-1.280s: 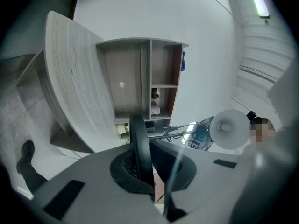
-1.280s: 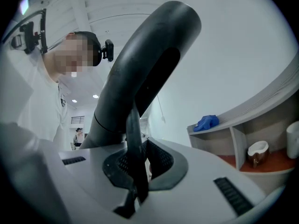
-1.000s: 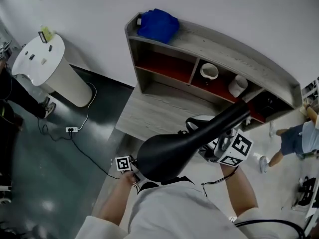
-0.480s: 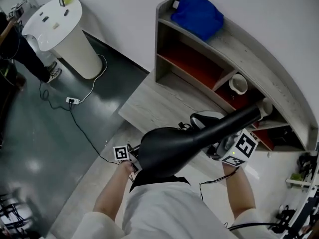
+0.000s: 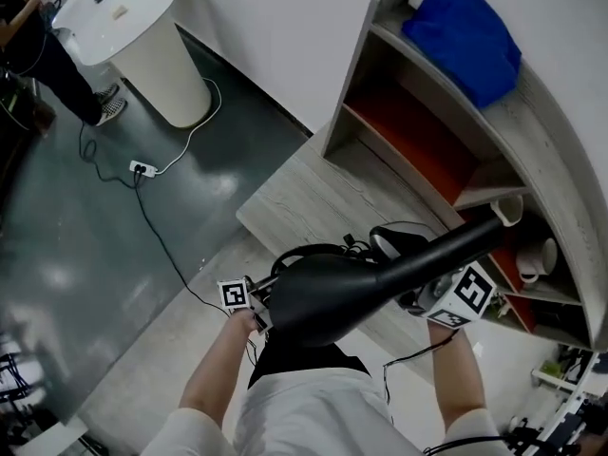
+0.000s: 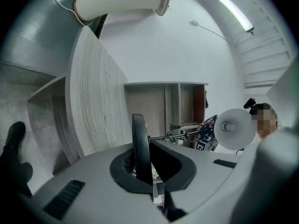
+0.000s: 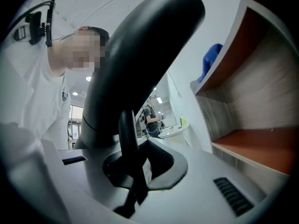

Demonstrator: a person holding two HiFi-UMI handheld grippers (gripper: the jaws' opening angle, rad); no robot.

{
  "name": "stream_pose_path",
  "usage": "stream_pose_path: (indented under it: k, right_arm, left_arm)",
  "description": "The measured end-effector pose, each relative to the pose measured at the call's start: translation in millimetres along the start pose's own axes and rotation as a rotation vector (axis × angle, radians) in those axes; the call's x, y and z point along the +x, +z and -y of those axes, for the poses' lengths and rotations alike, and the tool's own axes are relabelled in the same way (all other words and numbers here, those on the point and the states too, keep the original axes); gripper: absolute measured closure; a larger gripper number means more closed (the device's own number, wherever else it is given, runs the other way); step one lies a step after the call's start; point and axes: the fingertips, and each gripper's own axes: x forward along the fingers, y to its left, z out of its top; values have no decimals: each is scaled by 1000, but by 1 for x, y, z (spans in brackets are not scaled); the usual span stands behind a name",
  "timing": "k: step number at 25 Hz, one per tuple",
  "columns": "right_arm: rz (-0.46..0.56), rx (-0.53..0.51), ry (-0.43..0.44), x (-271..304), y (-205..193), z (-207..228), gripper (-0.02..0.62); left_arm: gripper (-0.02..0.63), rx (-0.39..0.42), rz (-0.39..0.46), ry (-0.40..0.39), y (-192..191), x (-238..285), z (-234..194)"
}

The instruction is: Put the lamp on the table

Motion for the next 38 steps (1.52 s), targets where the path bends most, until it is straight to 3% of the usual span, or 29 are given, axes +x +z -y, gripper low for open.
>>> stream_pose_path:
  k: [10,19,25,32,38]
  right_arm:
    - [-26,32,49,56,-38,43,578]
    - [-52,15,129,112,-47,63,578]
    - [-62,15,159,136,-54,70,578]
    - [-73,1,167,152,-55,72,578]
    - [-91,-15,166,157,-53,79,578]
  left_arm:
    - [598,-28,120,48,40,-16,-43]
    - [598,-9,234,81,86,-25,-61]
    - [598,20,267,116,110,-34,-67]
    - [597,-63,313,171,122,-30,-75]
    - [597,-56,321,167,133,-18,-75]
